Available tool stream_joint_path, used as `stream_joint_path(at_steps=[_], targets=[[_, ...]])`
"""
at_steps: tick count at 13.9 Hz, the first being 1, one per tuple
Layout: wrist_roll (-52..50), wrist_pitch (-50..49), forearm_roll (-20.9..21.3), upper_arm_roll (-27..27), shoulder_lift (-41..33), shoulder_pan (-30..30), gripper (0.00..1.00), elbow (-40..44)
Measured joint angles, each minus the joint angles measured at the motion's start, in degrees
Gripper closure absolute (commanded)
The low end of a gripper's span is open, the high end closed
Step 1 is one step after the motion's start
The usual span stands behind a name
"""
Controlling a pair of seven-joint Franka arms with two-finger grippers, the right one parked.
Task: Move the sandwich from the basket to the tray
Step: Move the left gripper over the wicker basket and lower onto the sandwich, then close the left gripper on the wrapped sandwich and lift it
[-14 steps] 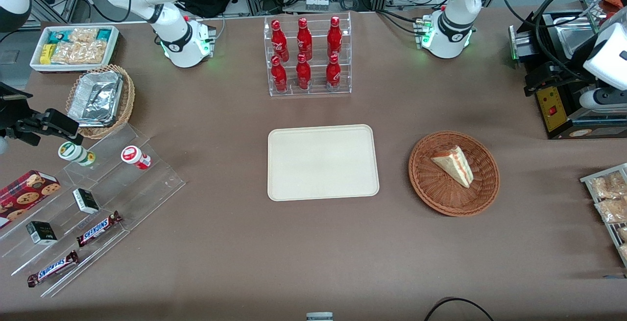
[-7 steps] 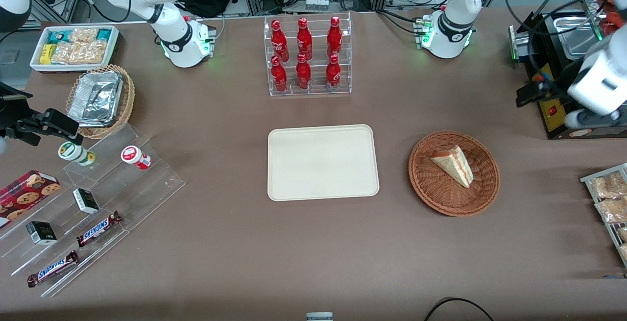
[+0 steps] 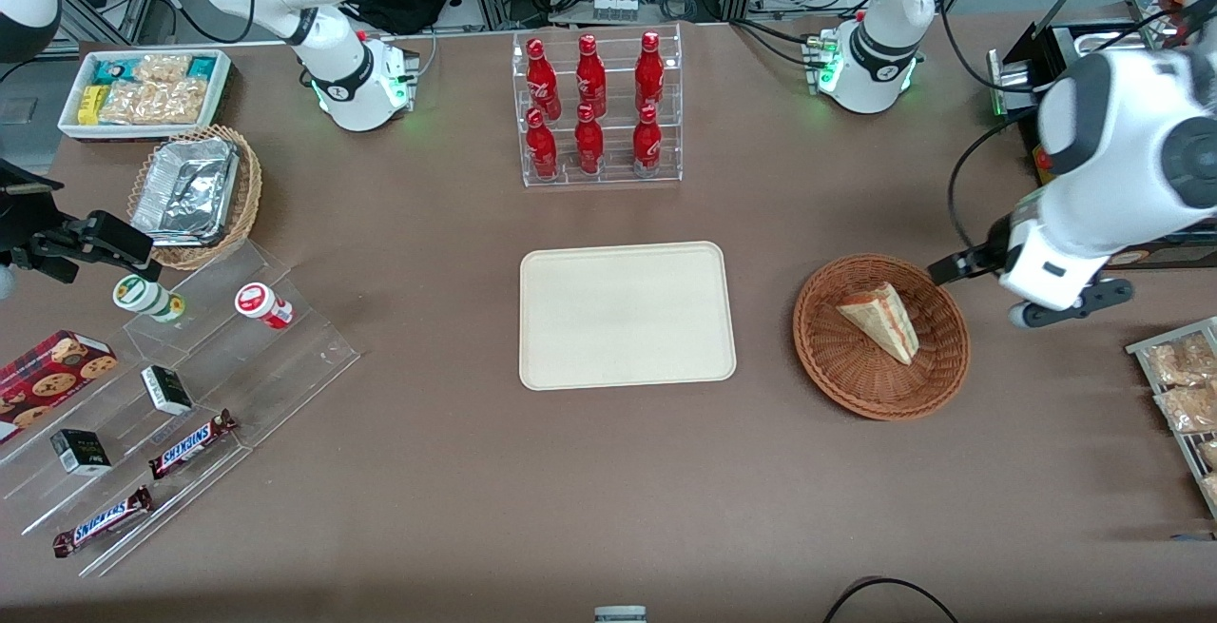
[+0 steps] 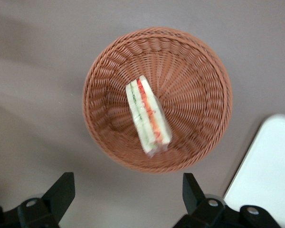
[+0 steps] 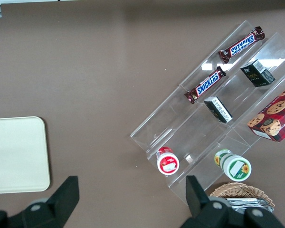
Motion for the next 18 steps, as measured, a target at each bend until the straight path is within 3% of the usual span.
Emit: stream_joint_path(at_steps=[2, 5, 10, 18], targets=[[-12.33, 5.56, 0.01, -1.02, 0.0, -0.03, 0.0, -3.54], [-22.24, 10.16, 0.01, -2.86, 0.87, -0.07, 0.0, -6.35], [-24.13, 17.88, 0.07, -3.83, 3.48, -0.16, 0.0, -11.46], [-24.13, 20.84, 0.57, -3.59, 5.92, 0.13, 0.0, -15.13]])
